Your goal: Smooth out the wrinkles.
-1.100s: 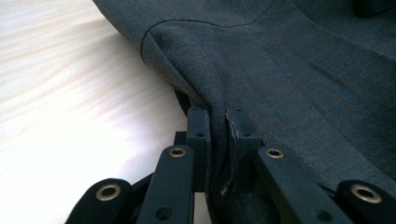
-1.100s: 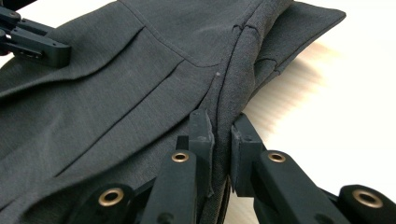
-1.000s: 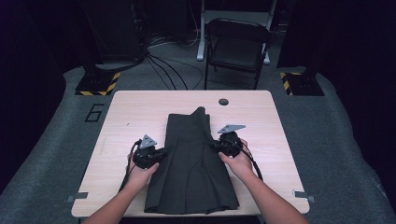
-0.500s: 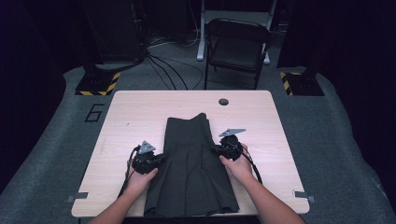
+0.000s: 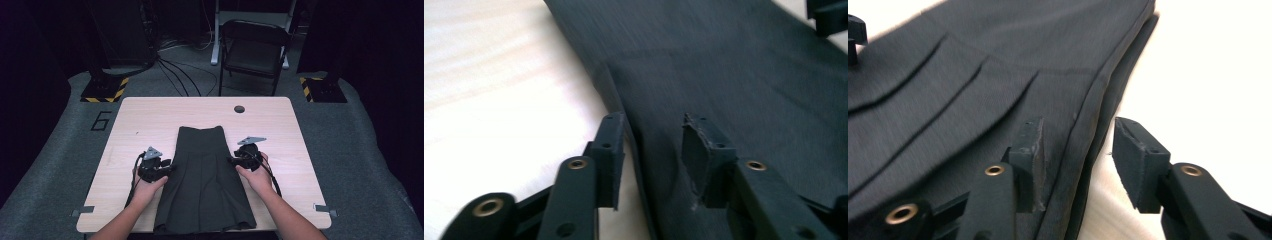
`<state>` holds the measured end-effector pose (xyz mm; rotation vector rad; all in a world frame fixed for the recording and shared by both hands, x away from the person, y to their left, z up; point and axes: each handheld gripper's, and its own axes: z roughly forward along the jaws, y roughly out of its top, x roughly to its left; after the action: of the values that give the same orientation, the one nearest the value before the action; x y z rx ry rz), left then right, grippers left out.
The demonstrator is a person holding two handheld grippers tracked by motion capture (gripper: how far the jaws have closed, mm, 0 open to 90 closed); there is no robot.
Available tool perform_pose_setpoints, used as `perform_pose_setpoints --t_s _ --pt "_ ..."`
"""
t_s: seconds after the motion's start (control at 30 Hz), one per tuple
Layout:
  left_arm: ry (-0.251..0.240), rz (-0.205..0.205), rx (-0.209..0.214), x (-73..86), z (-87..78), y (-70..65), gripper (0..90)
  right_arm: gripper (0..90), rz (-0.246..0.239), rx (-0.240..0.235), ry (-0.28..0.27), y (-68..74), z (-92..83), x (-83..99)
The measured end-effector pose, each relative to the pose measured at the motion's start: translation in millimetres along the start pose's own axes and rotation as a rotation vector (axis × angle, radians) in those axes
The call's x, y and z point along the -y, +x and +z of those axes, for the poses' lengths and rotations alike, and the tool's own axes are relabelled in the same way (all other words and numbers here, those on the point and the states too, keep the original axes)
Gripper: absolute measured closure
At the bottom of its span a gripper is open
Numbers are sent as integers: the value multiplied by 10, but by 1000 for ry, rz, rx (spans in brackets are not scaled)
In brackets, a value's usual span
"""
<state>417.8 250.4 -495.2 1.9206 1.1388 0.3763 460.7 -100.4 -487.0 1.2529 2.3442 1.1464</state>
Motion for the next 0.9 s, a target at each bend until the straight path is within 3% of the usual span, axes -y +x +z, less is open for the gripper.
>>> perform_pose_setpoints --t_s 0.17,0.33,0.43,0.63,0.8,0.9 --pt "-38 4 -18 -167 -42 25 538 501 -37 -5 -39 103 -80 -114" --pt "-27 32 -31 -265 -12 18 499 443 -98 -21 -35 230 -16 -161" --pt "-16 28 -28 -280 22 23 485 415 -115 -23 -27 280 28 -159" --pt "-23 7 -24 -318 71 78 469 379 -88 -27 -1 309 86 -113" --pt "-4 -12 -22 -349 129 110 464 360 -89 -21 25 303 169 -50" --pt "-22 -35 -21 -386 155 96 462 360 -93 -17 25 285 213 -25"
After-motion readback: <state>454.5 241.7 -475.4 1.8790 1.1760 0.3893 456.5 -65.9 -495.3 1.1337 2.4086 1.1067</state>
